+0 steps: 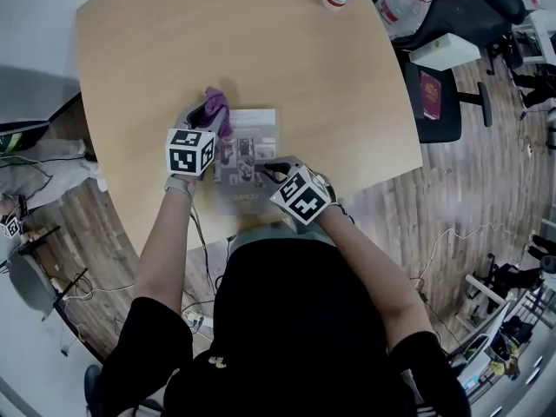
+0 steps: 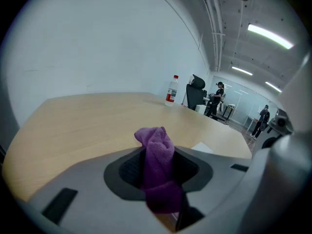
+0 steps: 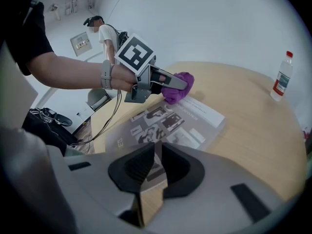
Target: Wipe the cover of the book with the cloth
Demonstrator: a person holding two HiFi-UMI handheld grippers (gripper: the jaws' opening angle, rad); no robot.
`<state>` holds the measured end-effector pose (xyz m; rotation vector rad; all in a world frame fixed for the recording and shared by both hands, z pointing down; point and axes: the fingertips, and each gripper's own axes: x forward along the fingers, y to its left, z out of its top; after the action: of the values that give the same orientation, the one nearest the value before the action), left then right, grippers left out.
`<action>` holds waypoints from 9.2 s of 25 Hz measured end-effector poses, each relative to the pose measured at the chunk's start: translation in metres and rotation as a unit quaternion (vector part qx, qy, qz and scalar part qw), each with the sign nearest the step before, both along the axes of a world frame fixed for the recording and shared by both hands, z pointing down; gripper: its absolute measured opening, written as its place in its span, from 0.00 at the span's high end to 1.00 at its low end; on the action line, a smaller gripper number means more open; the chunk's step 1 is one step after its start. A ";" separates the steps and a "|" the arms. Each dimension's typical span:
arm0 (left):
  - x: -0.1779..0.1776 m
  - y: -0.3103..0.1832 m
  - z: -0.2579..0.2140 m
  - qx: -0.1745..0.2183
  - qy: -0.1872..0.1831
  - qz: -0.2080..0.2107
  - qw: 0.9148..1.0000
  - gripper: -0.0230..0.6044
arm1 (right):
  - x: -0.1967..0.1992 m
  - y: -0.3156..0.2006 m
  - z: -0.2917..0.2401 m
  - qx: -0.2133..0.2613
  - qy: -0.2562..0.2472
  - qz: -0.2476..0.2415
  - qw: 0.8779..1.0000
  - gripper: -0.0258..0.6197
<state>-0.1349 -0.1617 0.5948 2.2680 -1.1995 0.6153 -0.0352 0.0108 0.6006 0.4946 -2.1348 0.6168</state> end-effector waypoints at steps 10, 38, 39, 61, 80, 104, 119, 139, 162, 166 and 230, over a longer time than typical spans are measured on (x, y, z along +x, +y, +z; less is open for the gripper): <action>0.005 0.012 0.006 -0.005 0.023 0.009 1.000 0.72 | 0.002 0.004 0.024 -0.026 0.040 0.014 0.999 0.90; 0.005 0.175 0.005 -0.009 0.017 -0.020 1.000 0.72 | 0.014 -0.003 0.021 -0.077 0.015 0.020 0.997 0.91; 0.004 0.182 0.005 -0.010 0.018 -0.027 0.999 0.72 | 0.014 -0.003 0.021 -0.077 0.014 0.018 0.997 0.91; -0.004 0.264 0.001 -0.033 0.009 -0.178 0.983 0.72 | 0.009 -0.003 0.020 -0.064 -0.003 -0.057 0.996 0.91; 0.045 0.216 0.005 -0.085 0.006 -0.089 0.992 0.72 | 0.007 -0.002 0.019 -0.088 -0.027 -0.053 0.994 0.91; 0.057 0.092 0.011 -0.089 -0.007 0.018 0.996 0.73 | 0.009 0.047 0.020 -0.060 -0.012 -0.065 0.996 0.91; 0.079 0.024 0.011 -0.069 -0.029 0.078 0.994 0.73 | 0.008 0.046 0.019 -0.050 -0.023 -0.013 0.998 0.91; 0.120 0.073 0.010 -0.068 -0.020 0.168 0.983 0.73 | 0.026 0.041 0.020 -0.106 -0.101 0.129 0.981 0.91; 0.105 0.209 0.007 -0.094 0.011 0.089 0.991 0.73 | 0.070 -0.012 0.016 -0.098 -0.097 0.187 0.973 0.91; 0.102 0.229 0.007 -0.094 0.014 0.065 0.993 0.73 | 0.073 -0.014 0.016 -0.095 -0.088 0.162 0.978 0.91; 0.101 0.003 0.009 -0.102 0.019 0.028 0.994 0.72 | 0.166 -0.015 0.008 -0.066 -0.099 0.361 0.925 0.91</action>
<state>-0.0339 -0.1585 0.6033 2.1371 -1.0089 0.6800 0.1311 -0.0047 0.6087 1.2066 -2.0425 1.2517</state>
